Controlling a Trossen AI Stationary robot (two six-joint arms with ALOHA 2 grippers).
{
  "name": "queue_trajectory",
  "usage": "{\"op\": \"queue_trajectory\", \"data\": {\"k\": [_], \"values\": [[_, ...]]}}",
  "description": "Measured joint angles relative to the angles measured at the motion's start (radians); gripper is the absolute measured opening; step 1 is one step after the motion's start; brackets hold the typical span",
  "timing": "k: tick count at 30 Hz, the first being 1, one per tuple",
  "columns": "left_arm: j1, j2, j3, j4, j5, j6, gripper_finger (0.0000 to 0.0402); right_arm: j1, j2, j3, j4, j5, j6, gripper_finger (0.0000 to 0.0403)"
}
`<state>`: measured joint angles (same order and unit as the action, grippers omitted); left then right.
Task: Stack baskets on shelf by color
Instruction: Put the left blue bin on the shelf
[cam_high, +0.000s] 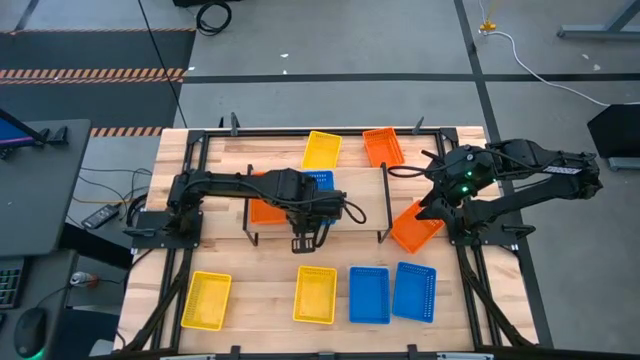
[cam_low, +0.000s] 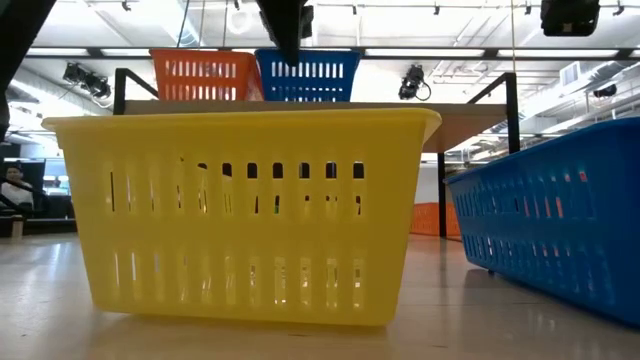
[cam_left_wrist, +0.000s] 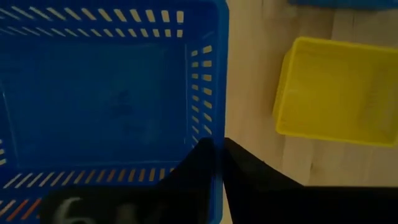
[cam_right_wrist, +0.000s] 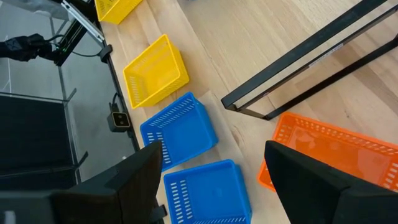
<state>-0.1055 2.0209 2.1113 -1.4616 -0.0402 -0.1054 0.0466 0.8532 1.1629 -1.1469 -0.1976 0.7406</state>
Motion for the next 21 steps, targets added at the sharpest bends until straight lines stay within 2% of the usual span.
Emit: {"op": "queue_trajectory", "data": {"k": [9, 21], "values": [[-0.005, 0.0, 0.0, -0.027, 0.012, 0.006, 0.0024, 0.0, 0.0, 0.0, 0.0, 0.0, 0.0, 0.0288], [-0.01, 0.0, 0.0, -0.03, 0.024, -0.094, 0.007, 0.0, 0.0, 0.0, 0.0, -0.013, 0.045, 0.0288]]}}
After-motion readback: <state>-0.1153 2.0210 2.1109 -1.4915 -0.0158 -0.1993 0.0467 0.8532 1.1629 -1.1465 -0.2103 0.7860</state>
